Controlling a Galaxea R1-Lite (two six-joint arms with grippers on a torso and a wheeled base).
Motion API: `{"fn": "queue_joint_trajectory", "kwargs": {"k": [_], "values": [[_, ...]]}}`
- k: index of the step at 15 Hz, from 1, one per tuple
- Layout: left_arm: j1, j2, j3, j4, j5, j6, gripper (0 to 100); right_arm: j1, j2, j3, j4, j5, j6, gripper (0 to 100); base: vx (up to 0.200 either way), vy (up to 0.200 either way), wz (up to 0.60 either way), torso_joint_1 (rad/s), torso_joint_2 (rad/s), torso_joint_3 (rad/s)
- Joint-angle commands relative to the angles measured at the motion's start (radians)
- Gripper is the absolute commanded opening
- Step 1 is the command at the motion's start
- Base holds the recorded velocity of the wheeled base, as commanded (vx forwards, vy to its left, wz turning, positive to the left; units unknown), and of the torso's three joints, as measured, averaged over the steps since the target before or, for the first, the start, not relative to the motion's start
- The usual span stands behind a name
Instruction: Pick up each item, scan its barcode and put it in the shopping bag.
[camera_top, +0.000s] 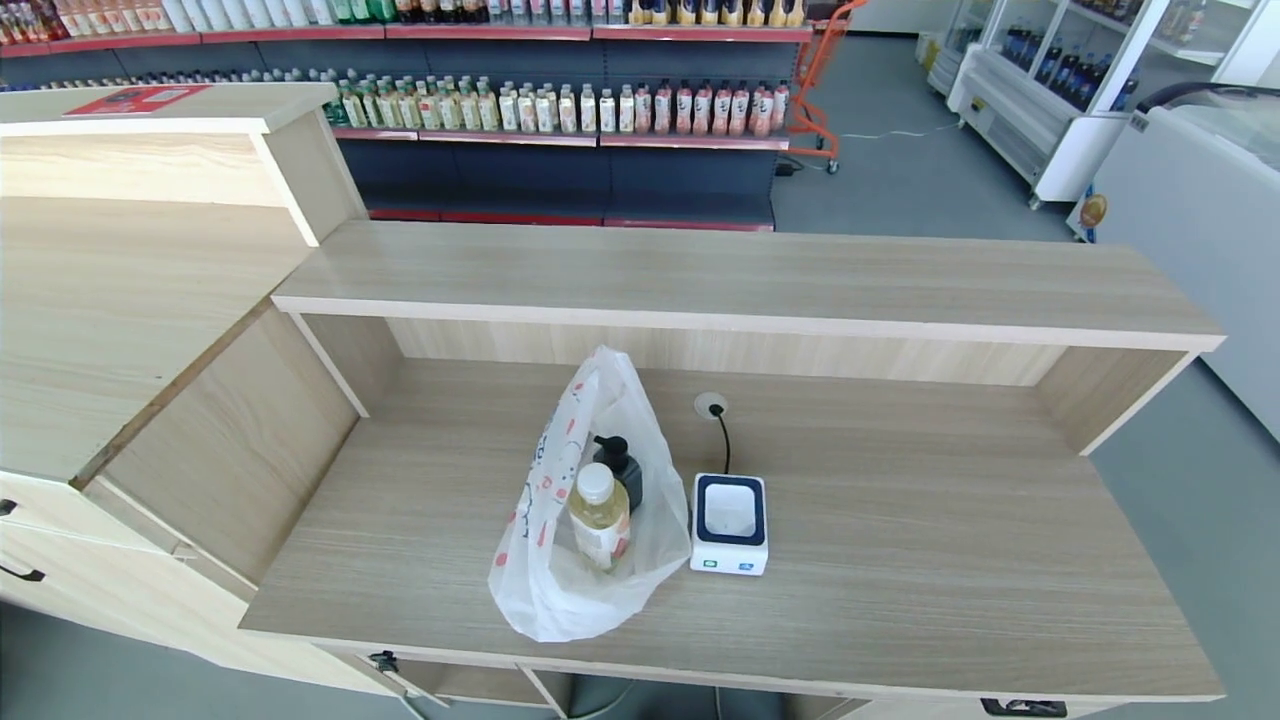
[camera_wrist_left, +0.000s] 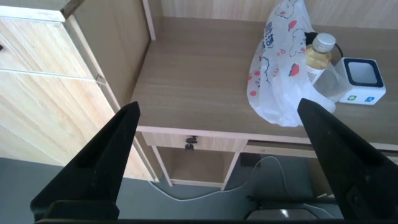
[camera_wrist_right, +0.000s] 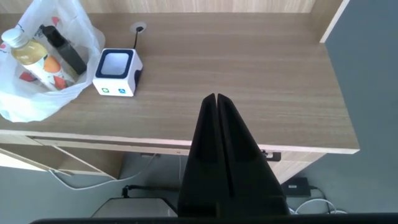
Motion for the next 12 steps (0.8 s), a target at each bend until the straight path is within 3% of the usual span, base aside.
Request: {"fn": "queue_joint_trajectory", "kwargs": {"k": [1,7,12], "values": [[0.000,0.001,0.000,-0.002,0.000,0.000,100,0.001,0.004,0.000,-0.001,0.001,0.000,0,0.200,0.000,0.00,0.002,0.01,0.002],[0.000,0.000,0.000,-0.002,0.000,0.000,100,0.001,0.004,0.000,0.000,0.001,0.000,0,0.200,0.000,0.00,0.007,0.00,-0.002],[0.000,0.000,0.000,-0.002,0.000,-0.003,100,0.001,0.004,0.000,0.000,0.001,0.002,0,0.000,0.000,0.00,0.000,0.00,0.000]]}}
